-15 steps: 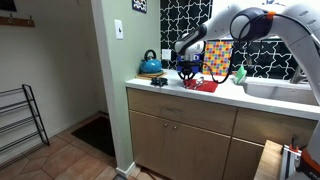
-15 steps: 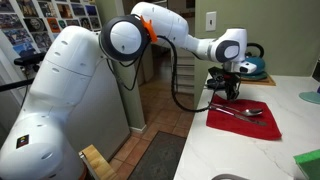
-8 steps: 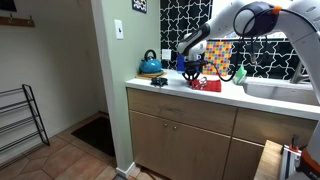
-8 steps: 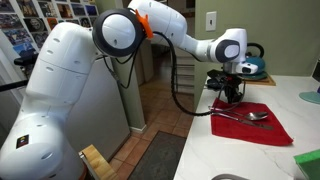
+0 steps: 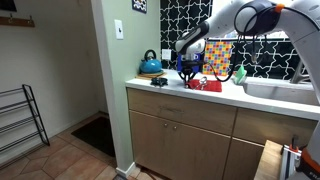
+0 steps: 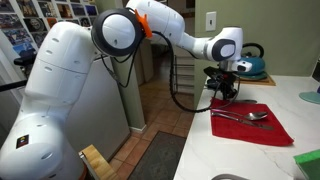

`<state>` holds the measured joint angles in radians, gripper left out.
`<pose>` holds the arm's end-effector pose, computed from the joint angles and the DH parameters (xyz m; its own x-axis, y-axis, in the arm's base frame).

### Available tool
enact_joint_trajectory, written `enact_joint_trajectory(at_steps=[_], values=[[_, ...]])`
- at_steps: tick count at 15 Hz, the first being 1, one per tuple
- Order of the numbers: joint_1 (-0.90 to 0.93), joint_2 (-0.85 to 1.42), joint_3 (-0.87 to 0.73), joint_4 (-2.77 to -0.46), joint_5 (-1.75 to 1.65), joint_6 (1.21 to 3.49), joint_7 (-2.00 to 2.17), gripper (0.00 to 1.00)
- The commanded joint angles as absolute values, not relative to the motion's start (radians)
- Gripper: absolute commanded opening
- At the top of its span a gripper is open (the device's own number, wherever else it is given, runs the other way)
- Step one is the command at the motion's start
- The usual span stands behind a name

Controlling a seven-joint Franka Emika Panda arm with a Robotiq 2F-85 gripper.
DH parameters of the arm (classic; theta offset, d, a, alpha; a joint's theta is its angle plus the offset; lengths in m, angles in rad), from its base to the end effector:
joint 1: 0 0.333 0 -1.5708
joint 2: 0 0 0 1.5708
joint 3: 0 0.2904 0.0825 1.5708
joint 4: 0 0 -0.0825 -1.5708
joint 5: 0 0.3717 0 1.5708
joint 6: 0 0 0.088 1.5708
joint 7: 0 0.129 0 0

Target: Remove the knife at the far right and use it to slide the towel slightly to the right then place it on the worktop on the left side of the towel, pick up the remaining knife on the towel and place it next to the one on the worktop

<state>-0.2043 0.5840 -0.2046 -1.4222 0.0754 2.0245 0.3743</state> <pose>0.6450 -0.2489 0.3267 0.7103 -0.7025 0.0442 -0.7038 -0.7098 0.0294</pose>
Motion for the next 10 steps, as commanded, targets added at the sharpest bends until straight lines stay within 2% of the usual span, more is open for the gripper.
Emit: enact_joint_trajectory(at_steps=[1,10], values=[[-0.218,0.585,-0.168,-1.397,0.139,2.034,0.345,0.05],[-0.229,0.672,-0.136,-1.289,0.192,2.079,0.283,0.05]])
